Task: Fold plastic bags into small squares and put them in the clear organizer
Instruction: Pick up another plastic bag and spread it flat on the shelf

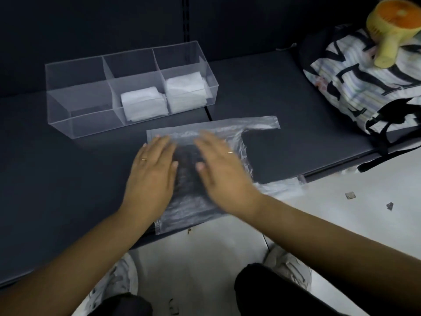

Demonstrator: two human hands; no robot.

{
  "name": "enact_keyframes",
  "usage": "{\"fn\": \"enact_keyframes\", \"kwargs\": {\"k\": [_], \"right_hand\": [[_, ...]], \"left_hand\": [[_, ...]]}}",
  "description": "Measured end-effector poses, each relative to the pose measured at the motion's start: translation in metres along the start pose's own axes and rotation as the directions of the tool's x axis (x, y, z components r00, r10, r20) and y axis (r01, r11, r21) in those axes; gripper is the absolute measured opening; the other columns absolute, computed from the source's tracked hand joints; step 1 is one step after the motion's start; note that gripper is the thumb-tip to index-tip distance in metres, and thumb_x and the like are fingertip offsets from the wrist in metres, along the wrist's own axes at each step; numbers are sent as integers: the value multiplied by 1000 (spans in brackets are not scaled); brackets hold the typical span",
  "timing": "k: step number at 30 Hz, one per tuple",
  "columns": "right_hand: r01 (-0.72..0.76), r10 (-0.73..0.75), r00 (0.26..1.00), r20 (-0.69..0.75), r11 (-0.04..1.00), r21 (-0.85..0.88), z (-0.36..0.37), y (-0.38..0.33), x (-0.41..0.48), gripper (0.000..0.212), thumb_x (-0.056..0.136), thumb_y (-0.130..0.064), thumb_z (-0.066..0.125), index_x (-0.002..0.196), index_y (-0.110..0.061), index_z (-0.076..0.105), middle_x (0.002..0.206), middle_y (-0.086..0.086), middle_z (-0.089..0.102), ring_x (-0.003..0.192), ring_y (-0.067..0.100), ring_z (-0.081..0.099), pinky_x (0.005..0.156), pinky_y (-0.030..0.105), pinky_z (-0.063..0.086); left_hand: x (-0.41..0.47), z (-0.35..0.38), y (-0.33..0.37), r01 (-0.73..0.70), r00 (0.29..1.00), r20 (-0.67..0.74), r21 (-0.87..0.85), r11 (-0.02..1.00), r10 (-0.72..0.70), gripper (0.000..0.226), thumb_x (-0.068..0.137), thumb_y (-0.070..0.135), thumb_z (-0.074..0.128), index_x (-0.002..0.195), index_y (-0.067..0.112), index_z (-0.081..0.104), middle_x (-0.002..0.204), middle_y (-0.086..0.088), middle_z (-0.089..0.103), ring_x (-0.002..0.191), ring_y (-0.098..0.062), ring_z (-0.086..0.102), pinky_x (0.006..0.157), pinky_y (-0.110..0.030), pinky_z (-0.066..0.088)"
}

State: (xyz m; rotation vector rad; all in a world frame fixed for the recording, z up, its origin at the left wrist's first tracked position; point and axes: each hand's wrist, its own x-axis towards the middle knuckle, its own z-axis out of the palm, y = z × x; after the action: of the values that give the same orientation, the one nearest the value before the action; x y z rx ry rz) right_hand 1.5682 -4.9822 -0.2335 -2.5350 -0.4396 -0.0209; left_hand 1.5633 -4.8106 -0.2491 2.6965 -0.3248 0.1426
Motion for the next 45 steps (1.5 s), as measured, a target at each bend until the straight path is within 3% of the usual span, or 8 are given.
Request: {"fn": "enact_keyframes", "kwargs": {"k": [5, 11, 16, 22, 28, 37, 40, 45], "right_hand": [[46, 13, 966, 258, 974, -221, 46, 12, 20, 64, 101, -48, 24, 153, -14, 11, 162, 5, 7, 149, 17, -1, 120, 36, -5], [-208, 241, 970, 18, 871, -446, -6, 104, -15, 75, 92, -61, 14, 153, -18, 16, 161, 5, 10, 149, 21, 6, 120, 40, 2], [-372, 304, 924, -231, 854, -363, -49, 134, -47, 71, 95, -50, 31, 144, 0, 36, 152, 22, 30, 141, 37, 27, 116, 50, 19], [348, -316, 936, 158, 902, -258, 0, 69, -106, 73, 79, -44, 71, 139, -14, 43, 150, 11, 38, 137, 26, 38, 114, 46, 25], [152, -218, 961, -170, 931, -331, -9, 87, -106, 20, 85, 1, 59, 94, -11, 74, 106, 3, 70, 95, 25, 63, 94, 36, 37], [-270, 270, 963, -10, 963, 0, -93, 101, -92, 21, 83, -10, 70, 82, -30, 69, 81, -15, 69, 81, -6, 61, 70, -1, 36], [-361, 367, 929, 38, 883, 298, -110, 102, -71, 14, 82, -23, 69, 72, -33, 71, 76, -18, 70, 71, -6, 62, 66, 0, 40], [-366, 407, 913, 39, 770, 523, -115, 109, -25, 15, 83, -27, 65, 84, -15, 74, 69, -14, 69, 65, -4, 60, 66, 5, 45]], "left_hand": [[-4, 27, -29, -19, 969, 242, 239, 971, -40, 73, 90, 56, -2, 149, 13, -8, 158, -1, -11, 144, -11, -15, 117, -33, -14], [-9, 28, -37, 12, 961, 261, 308, 951, -97, 82, 86, 64, -9, 150, 14, -12, 158, 0, -18, 144, -11, -20, 117, -33, -17], [-31, 13, -34, -52, 992, 118, 165, 985, 32, 74, 96, 55, 12, 150, 5, 19, 159, -12, 13, 148, -23, 5, 120, -43, 2], [-85, 21, -28, -528, 836, 287, 190, 828, 467, 69, 95, 51, 37, 147, 7, 31, 154, -9, 31, 143, -23, 28, 113, -43, 25], [-92, 22, -29, -497, 867, 97, 225, 838, 488, 44, 98, 32, 45, 131, 5, 56, 139, -8, 52, 128, -21, 50, 101, -43, 47], [-89, -7, -24, -182, 981, 17, -252, 950, 192, 24, 92, 29, 57, 106, 19, 74, 112, 9, 69, 109, -5, 63, 96, -19, 46], [-71, -37, -20, 238, 969, 193, -587, 774, -152, 16, 81, 36, 66, 92, 43, 75, 91, 21, 73, 86, 10, 65, 77, -3, 45], [-30, -64, -36, 420, 903, 277, -729, 541, -328, 21, 66, 49, 69, 82, 37, 77, 83, 13, 75, 78, 6, 67, 68, -3, 45]]}}
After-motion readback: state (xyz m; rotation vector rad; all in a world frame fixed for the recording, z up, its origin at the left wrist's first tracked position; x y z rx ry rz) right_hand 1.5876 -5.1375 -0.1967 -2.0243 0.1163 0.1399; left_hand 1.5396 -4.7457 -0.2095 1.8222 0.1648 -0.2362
